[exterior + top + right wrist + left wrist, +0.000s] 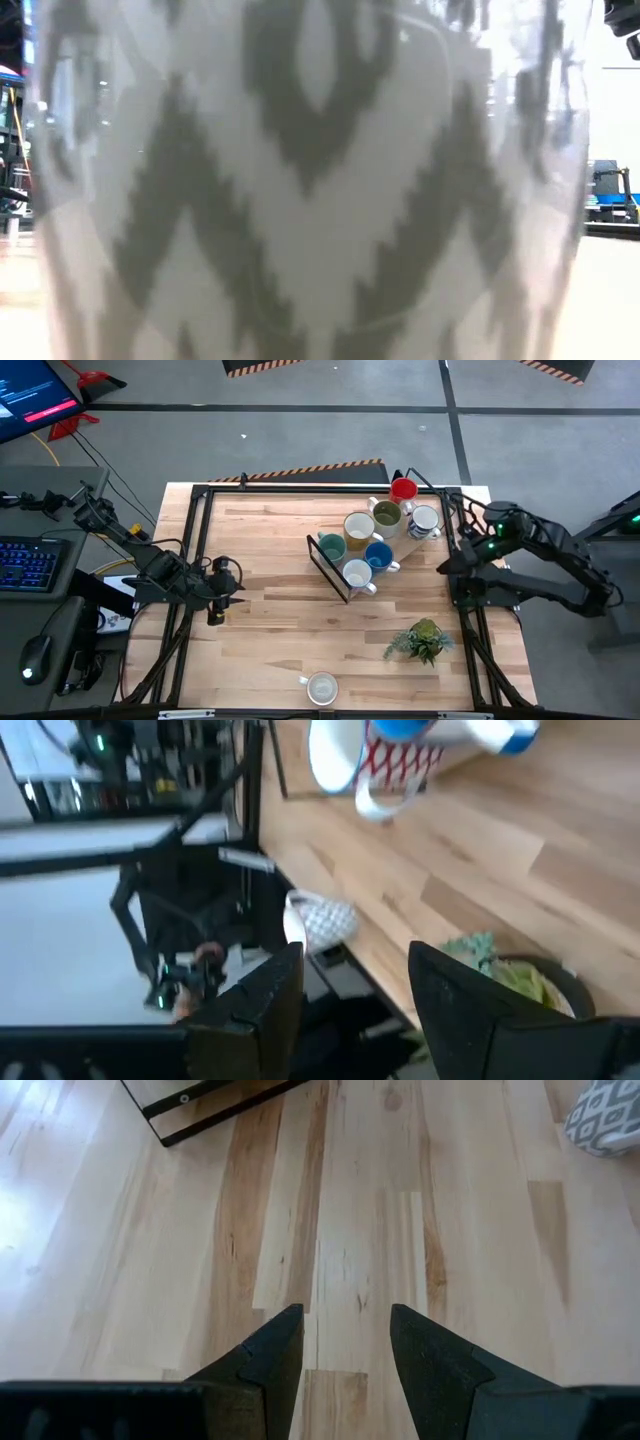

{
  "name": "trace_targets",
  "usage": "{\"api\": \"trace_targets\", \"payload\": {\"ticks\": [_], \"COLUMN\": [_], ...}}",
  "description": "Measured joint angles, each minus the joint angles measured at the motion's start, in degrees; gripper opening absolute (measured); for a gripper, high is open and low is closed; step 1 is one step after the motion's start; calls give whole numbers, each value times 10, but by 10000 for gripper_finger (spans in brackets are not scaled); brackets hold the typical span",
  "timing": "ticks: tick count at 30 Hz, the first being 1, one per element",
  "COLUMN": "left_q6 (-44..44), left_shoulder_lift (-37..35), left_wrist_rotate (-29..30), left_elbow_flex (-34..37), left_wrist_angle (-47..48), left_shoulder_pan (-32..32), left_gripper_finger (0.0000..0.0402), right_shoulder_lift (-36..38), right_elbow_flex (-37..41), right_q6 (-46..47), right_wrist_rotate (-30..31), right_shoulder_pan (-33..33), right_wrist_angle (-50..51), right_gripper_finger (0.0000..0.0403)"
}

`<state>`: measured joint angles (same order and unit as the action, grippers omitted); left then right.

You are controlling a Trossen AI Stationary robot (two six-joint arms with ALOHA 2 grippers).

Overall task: Place coffee mugs
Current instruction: Put the gray patterned mug on the shelf

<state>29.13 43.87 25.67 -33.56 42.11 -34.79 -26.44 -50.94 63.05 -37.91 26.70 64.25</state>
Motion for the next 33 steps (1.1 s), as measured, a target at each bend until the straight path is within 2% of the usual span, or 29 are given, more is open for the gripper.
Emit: {"api": "trace_targets", "payload": {"ticks": [3,7,10,14,21,27,29,33], "left_q6": [13,13,13,23,23,24,43,169], "left_shoulder_lift": [0,0,0,0,0,0,0,0], "left_wrist_rotate": [0,0,0,0,0,0,0,-31], "left_elbow_flex": [0,0,0,0,0,0,0,0], "left_wrist_angle": [0,0,0,0,1,0,0,0], "left_shoulder_pan": [0,0,0,0,0,0,0,1], "left_gripper_finger": [142,142,142,142,142,142,142,142], "right_shoulder_lift": [-7,-23,-44,-89,-186,-248,-268,-313], "right_elbow_flex": [0,0,0,0,0,0,0,0], "right_q6": [5,12,20,40,25,33,48,79], "right_wrist_rotate": [10,79,103,134,229,326,351,365], "right_shoulder_pan": [-37,-96,-156,-265,-490,-595,-617,-655], "right_wrist_angle": [-20,-89,-136,-200,-405,-467,-466,-475], "right_gripper_finger": [167,167,167,167,167,167,167,167]}}
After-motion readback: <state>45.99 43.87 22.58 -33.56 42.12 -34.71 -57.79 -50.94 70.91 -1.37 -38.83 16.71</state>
